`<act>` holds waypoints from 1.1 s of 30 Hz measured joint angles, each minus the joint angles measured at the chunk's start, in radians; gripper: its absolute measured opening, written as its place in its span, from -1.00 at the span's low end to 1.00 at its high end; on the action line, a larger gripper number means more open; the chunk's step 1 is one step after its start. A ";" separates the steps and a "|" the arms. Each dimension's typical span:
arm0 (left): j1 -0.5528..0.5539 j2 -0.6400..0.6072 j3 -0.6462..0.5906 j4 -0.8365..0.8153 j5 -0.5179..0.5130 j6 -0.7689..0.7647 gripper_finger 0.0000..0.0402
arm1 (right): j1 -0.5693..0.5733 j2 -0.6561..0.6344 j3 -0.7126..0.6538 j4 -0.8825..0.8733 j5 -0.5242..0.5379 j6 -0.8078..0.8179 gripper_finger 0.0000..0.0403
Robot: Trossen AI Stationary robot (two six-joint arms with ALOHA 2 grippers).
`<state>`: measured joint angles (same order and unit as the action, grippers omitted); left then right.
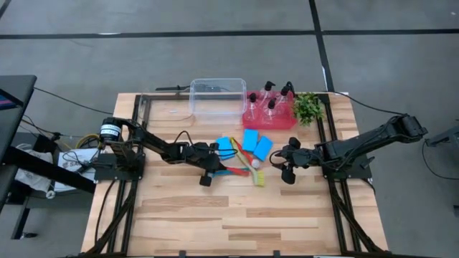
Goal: Pick & Place Kitchen Sink Supplies
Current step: Put the bottom red toilet brush into the white bin
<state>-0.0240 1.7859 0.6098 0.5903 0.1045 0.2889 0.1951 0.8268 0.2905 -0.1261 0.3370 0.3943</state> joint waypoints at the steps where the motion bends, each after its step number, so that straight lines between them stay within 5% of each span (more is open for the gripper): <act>1: -0.002 0.000 0.000 0.000 -0.002 -0.002 -0.96 | 0.000 0.000 0.000 0.000 0.000 0.000 0.10; 25: -0.036 -0.309 0.000 -0.152 -0.176 0.021 -0.98 | 0.001 0.000 0.000 -0.001 0.000 0.043 0.10; 33: -0.036 -0.324 0.000 -0.195 -0.193 -0.015 -0.96 | 0.001 0.000 0.000 -0.001 0.000 0.052 0.10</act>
<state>-0.0601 1.4616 0.6098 0.3949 -0.0884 0.2744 0.1959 0.8268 0.2905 -0.1272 0.3370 0.4465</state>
